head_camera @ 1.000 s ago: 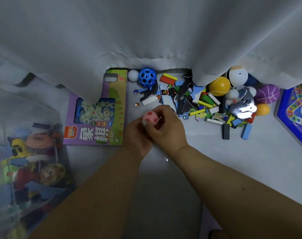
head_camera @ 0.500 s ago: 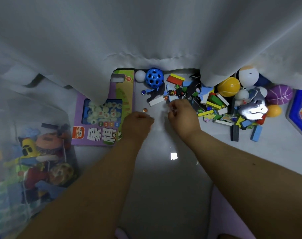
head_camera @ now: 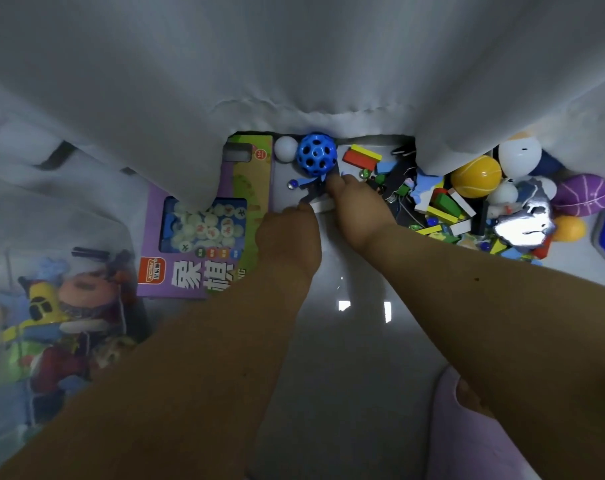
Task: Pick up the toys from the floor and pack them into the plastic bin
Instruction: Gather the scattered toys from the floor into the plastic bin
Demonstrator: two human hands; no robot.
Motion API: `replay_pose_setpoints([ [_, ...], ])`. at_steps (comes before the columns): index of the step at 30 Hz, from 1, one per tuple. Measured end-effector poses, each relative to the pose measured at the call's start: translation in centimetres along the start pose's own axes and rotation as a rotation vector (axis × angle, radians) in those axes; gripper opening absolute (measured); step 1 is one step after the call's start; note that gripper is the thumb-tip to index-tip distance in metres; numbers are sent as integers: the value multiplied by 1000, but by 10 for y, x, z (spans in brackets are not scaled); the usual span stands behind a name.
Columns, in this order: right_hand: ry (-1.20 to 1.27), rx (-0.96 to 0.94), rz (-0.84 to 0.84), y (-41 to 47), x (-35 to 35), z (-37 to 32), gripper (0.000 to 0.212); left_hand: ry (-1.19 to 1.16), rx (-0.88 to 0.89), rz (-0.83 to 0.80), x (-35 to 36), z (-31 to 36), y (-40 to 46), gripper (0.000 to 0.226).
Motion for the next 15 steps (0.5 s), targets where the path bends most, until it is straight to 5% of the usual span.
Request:
replay_pose_setpoints([
  [6,513,235,123,-7,0,-18,14,-320,-113,71,-3,-4,-1,22],
  [9,368,124,53,6,-7,-37,12,-543,-219,145,-4,-8,-13,16],
  [12,141,52,-29,23,-12,-46,33,-856,-352,217,-5,-12,-27,2],
  [15,20,45,-117,33,-15,-44,37,-1166,-507,295,-5,-18,-35,12],
])
Point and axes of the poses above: each hand's wrist, its own y-axis towards the middle knuckle, its own x-axis out of the palm, z = x × y, the point moved 1 cm from there along y, towards the middle knuckle, and after that the axes turned 13 degrees about -y, right-handed, at the moved point
